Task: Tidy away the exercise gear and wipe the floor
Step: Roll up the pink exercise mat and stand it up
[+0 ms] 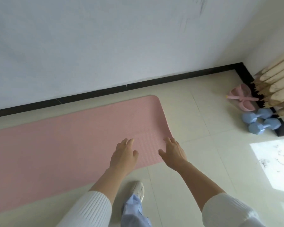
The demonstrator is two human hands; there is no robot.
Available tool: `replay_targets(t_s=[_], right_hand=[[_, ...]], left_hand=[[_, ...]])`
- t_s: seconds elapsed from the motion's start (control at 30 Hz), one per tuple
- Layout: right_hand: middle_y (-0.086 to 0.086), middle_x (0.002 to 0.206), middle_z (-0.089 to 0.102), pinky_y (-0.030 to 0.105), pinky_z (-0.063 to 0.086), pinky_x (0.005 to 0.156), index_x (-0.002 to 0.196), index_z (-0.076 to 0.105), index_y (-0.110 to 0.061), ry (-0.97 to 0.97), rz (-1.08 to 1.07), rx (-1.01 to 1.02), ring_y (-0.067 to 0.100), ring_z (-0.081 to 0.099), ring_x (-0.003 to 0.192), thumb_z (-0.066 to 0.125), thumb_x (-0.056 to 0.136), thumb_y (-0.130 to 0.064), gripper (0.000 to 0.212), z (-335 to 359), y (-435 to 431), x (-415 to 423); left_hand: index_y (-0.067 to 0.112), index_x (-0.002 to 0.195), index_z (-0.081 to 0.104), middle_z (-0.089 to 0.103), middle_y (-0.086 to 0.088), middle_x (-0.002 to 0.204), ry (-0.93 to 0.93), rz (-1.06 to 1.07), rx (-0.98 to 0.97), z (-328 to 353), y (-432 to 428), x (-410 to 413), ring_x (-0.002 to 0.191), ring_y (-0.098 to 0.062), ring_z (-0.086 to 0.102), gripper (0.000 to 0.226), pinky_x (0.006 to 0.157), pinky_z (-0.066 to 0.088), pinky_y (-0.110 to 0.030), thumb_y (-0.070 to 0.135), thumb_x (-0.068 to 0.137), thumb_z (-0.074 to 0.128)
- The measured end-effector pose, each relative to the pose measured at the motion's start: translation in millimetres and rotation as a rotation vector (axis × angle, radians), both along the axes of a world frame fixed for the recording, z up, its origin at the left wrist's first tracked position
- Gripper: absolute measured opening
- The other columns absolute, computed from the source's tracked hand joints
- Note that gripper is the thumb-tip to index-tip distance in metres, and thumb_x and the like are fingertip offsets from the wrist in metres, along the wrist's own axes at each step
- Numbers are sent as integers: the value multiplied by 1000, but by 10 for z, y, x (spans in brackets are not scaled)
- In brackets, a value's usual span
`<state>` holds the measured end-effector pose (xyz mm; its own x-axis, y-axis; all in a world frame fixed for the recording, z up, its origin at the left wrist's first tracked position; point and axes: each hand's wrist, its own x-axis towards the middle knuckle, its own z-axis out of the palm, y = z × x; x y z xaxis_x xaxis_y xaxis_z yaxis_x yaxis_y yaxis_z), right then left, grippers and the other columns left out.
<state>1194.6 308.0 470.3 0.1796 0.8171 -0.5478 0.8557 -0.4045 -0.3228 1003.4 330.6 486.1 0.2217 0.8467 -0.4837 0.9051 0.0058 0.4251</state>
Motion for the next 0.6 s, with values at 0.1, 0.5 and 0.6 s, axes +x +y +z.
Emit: replay_targets(t_s=[0.1,0.5,0.6], right_hand=[[0,137,43,36,39,100,139,38,-18,-43,-27,-20,21,37,126,50,93,-36,51,-612,116,-227],[-2,140,39,34,31,106,141,36,-20,-216,-126,-3,19,30,130,50,92,-38,54,-3614,184,-471],[0,142,37,37,32,105,142,35,-18,-268,-171,37,21,29,131,52,92,-39,57,-4314,287,-345]], left_hand=[[17,149,25,25,-5,156,3,-50,-31,-606,167,-205,142,-21,22,53,112,30,-36,27,98,37],[18,152,15,11,-7,160,41,-238,-51,-4029,538,-860,147,-23,8,59,116,26,-36,30,100,37],[19,153,8,5,-8,161,73,-328,-7,-4832,669,-840,148,-26,5,63,117,23,-38,31,99,38]])
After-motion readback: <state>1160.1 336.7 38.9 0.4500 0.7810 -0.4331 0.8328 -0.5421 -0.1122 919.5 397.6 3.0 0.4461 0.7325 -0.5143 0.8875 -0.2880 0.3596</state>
